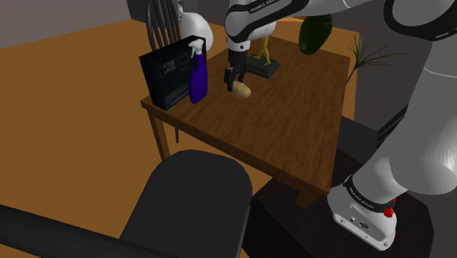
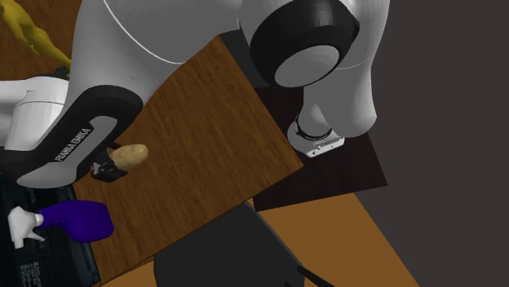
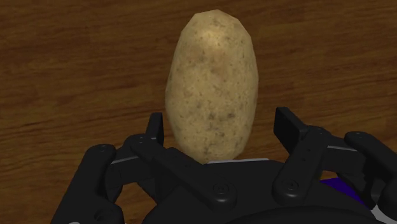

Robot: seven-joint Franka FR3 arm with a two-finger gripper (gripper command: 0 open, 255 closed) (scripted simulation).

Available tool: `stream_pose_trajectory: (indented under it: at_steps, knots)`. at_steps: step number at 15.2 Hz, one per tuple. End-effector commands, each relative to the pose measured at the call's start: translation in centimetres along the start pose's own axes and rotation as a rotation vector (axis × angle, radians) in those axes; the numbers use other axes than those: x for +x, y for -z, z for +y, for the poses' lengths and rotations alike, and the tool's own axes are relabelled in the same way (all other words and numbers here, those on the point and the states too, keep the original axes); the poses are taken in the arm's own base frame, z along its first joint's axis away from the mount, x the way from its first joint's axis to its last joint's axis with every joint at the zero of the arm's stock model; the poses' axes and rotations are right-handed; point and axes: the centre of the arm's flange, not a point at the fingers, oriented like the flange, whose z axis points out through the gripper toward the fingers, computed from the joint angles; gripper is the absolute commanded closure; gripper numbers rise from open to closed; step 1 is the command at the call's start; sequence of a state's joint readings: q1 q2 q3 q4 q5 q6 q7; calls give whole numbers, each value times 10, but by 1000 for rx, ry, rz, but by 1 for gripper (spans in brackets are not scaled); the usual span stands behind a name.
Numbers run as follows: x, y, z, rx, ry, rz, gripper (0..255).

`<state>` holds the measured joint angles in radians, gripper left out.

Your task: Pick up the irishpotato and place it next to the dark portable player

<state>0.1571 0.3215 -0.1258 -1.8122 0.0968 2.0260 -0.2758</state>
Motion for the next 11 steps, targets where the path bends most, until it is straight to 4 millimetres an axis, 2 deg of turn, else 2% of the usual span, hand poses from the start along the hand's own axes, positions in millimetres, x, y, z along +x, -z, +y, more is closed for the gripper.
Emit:
stream_pose_trajectory:
  at_steps: [1, 3, 7, 11]
  knots:
    - [0, 0, 0, 0, 0, 0, 0]
    - [0, 0, 0, 0, 0, 0, 0]
    - [0, 50, 0, 0, 0, 0, 0]
    - [0, 50, 0, 0, 0, 0, 0]
